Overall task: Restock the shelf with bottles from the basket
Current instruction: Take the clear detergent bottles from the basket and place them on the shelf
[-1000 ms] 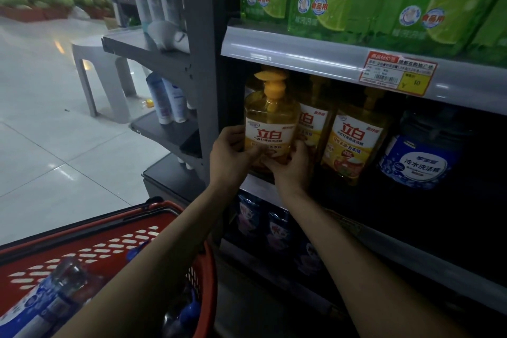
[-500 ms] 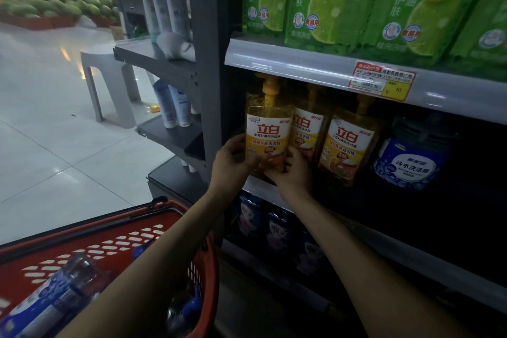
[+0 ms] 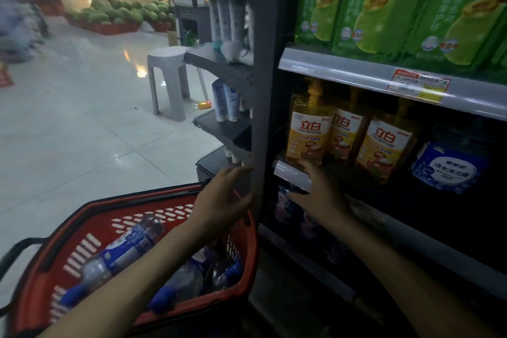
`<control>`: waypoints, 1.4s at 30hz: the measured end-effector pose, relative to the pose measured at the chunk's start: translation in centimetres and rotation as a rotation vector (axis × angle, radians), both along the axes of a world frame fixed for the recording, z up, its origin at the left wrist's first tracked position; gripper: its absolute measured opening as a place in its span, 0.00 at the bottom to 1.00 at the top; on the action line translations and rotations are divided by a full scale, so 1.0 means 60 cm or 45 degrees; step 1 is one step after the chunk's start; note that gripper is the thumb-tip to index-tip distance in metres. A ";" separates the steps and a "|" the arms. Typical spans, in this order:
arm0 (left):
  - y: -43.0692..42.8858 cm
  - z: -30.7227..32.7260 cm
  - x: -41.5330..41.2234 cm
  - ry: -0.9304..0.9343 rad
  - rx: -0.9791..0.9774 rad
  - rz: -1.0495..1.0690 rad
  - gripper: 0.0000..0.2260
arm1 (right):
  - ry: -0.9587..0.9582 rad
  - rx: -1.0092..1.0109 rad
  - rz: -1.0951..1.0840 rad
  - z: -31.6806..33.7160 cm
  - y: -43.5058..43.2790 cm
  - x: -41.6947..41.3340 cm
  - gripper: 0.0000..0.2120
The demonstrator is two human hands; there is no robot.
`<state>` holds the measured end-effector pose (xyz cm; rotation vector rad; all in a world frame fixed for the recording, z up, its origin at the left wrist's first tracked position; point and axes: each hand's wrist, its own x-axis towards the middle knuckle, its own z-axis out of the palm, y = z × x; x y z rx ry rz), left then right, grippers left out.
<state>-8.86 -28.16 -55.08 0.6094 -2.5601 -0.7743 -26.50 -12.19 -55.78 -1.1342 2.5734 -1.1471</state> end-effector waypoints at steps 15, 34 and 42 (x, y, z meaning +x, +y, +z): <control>-0.084 -0.138 0.287 -0.497 -0.509 0.330 0.29 | 0.437 0.801 0.667 -0.110 -0.106 0.161 0.32; -0.096 -0.250 0.447 -0.537 -0.359 0.964 0.20 | 0.578 1.169 0.705 -0.185 -0.097 0.171 0.26; -0.151 -0.246 0.423 -0.374 -0.452 0.797 0.27 | 0.578 1.292 0.575 -0.193 -0.062 0.193 0.30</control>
